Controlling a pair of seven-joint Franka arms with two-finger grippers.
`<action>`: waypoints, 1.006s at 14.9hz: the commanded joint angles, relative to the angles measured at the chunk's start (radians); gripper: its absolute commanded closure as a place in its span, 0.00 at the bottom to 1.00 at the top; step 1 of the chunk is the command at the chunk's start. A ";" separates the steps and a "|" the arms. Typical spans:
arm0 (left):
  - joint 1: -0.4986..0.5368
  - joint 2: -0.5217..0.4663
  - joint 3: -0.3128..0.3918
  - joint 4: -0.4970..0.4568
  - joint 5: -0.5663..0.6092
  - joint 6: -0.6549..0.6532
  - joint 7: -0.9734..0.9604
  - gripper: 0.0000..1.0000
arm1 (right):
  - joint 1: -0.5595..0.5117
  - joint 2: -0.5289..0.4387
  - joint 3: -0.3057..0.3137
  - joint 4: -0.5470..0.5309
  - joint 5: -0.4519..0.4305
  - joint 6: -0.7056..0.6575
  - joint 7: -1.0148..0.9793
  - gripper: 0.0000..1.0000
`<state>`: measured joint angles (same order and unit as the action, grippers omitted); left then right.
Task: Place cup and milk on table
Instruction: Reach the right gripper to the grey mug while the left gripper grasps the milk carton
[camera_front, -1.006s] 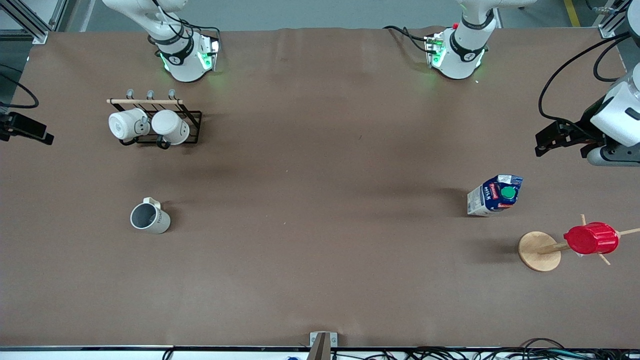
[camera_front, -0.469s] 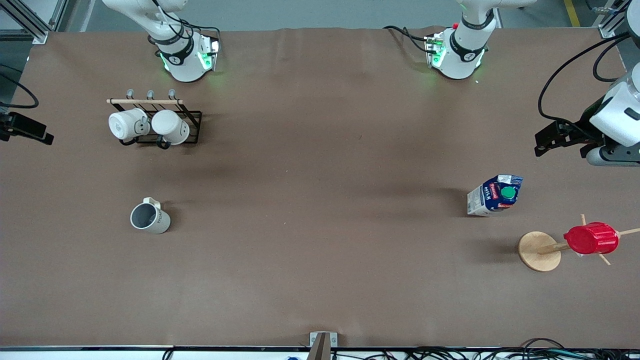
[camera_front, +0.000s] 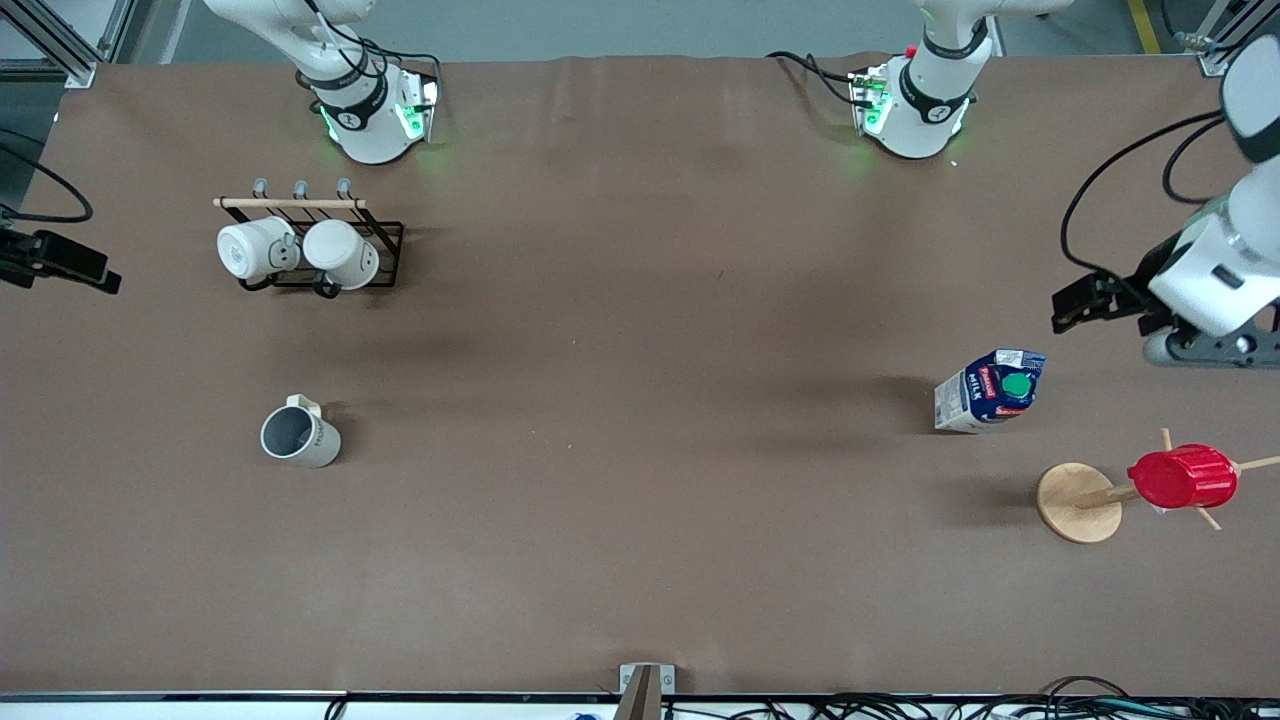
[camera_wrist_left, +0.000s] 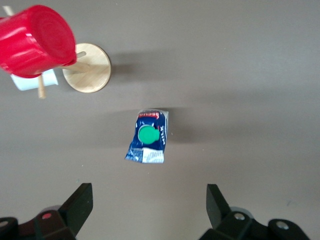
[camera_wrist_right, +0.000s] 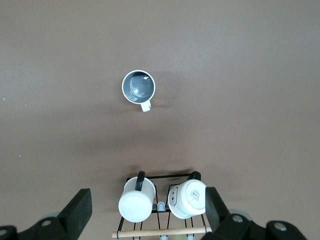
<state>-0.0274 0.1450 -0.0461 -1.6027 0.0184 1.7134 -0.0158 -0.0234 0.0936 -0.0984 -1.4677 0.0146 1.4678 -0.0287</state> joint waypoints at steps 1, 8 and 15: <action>0.003 0.085 0.003 -0.002 0.029 0.058 0.019 0.00 | -0.001 -0.005 0.000 -0.049 -0.001 0.046 -0.016 0.00; 0.004 0.143 0.006 -0.157 0.034 0.254 0.019 0.00 | 0.008 -0.003 0.003 -0.422 0.007 0.495 -0.103 0.00; 0.006 0.165 0.011 -0.241 0.035 0.319 0.020 0.01 | 0.028 0.184 0.008 -0.578 0.010 0.974 -0.103 0.00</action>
<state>-0.0239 0.3223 -0.0366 -1.8101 0.0331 2.0138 -0.0141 0.0028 0.2243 -0.0920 -2.0282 0.0148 2.3399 -0.1216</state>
